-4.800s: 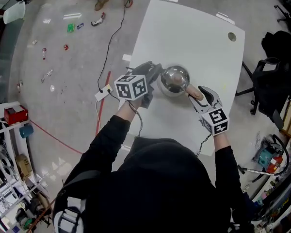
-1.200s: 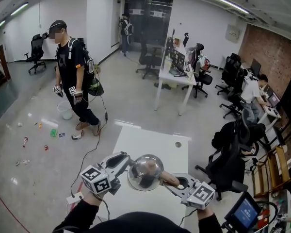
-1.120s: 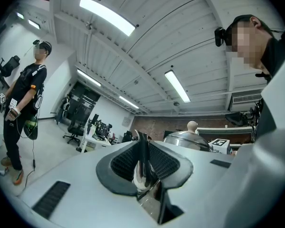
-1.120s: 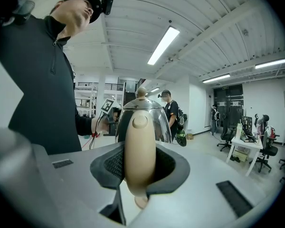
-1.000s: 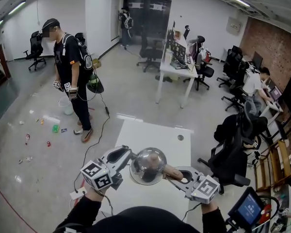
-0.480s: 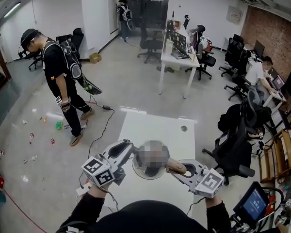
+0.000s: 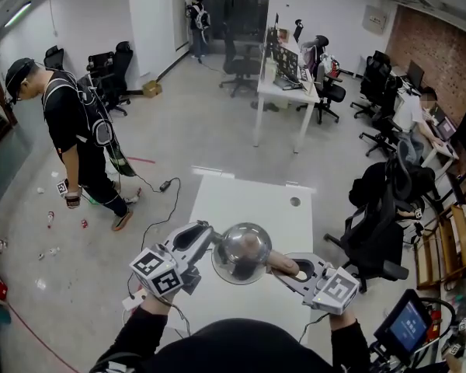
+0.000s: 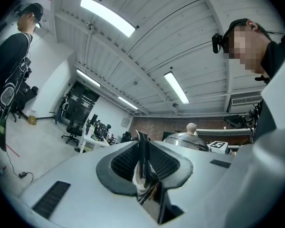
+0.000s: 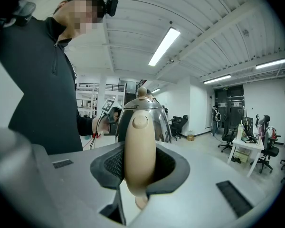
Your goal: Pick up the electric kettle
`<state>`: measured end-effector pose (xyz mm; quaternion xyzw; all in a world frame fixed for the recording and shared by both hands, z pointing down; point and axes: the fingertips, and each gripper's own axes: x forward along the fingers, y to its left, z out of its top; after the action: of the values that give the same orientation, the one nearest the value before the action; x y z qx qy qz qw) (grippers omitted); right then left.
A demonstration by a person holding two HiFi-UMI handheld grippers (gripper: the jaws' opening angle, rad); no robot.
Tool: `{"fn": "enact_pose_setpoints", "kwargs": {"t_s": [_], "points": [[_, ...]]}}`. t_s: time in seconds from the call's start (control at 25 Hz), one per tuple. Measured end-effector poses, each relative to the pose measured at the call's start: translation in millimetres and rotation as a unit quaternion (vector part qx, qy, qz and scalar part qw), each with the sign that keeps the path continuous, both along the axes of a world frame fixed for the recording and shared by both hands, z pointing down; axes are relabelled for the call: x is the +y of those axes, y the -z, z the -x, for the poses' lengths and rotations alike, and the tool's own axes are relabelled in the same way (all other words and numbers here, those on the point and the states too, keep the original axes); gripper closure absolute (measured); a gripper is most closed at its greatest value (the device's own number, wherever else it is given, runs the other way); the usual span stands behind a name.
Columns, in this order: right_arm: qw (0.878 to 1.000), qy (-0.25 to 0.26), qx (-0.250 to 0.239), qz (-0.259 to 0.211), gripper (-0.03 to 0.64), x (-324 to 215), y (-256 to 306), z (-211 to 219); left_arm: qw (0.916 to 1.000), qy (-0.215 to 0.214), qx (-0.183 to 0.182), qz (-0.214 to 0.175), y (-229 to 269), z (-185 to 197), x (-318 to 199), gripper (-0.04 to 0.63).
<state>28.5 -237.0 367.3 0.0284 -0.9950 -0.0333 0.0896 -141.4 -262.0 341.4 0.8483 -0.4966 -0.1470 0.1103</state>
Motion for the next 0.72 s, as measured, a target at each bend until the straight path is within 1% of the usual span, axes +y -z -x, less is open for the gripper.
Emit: {"fn": "enact_pose_setpoints", "kwargs": {"t_s": [0.28, 0.44, 0.6, 0.72], "points": [[1.000, 0.001, -0.002, 0.002, 0.518, 0.1, -4.2, -4.0, 1.0000, -0.001, 0.002, 0.001, -5.5, -4.0, -0.1, 0.509], [1.000, -0.002, 0.001, 0.005, 0.518, 1.1, -4.0, -2.4, 0.9999, -0.001, 0.010, 0.000, -3.8, -1.3, 1.5, 0.509], [1.000, -0.001, 0.003, 0.008, 0.518, 3.6, -7.0, -1.3, 1.0000, -0.002, 0.003, -0.002, -6.2, 0.5, 5.0, 0.509], [1.000, 0.002, 0.004, 0.009, 0.518, 1.2, -8.9, -2.9, 0.9999, 0.004, 0.012, 0.006, -6.6, -1.2, 3.3, 0.511]]}}
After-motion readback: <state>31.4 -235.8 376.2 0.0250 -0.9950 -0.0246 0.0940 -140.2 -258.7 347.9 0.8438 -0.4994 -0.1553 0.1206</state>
